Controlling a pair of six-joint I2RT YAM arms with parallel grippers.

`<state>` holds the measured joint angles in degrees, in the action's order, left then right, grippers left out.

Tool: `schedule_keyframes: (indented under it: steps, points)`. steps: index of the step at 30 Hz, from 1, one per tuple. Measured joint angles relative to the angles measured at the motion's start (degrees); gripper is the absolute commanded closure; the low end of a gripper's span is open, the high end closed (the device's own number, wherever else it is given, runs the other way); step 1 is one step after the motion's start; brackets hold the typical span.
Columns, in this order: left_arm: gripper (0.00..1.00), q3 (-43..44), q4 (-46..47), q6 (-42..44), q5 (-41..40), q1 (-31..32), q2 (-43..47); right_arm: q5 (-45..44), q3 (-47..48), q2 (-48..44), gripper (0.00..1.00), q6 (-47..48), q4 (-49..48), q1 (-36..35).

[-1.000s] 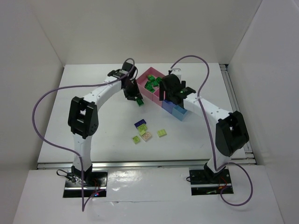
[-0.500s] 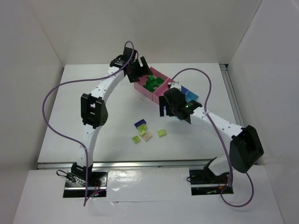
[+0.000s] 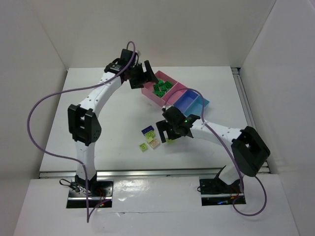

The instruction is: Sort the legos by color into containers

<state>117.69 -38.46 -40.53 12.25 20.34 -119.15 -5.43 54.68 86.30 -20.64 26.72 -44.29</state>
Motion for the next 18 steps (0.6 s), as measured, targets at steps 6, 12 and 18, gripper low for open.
schedule_keyframes:
  steps: [6, 12, 18]
  points:
    - [0.11, -7.04, 1.03, 2.95, 0.31, 0.0, 10.05, 0.11, 0.13, 4.98, 0.05, -3.91, 2.56, -0.26]
    - [0.12, -13.51, 0.68, 3.32, -1.2, 0.0, 11.06, 3.3, 0.07, 5.03, 0.05, -9.42, 2.82, -1.29]
    - [0.12, -14.95, -0.35, 3.52, -2.91, 0.0, 11.15, 6.16, 0.07, 7.1, 0.07, -11.45, 1.09, -1.38]
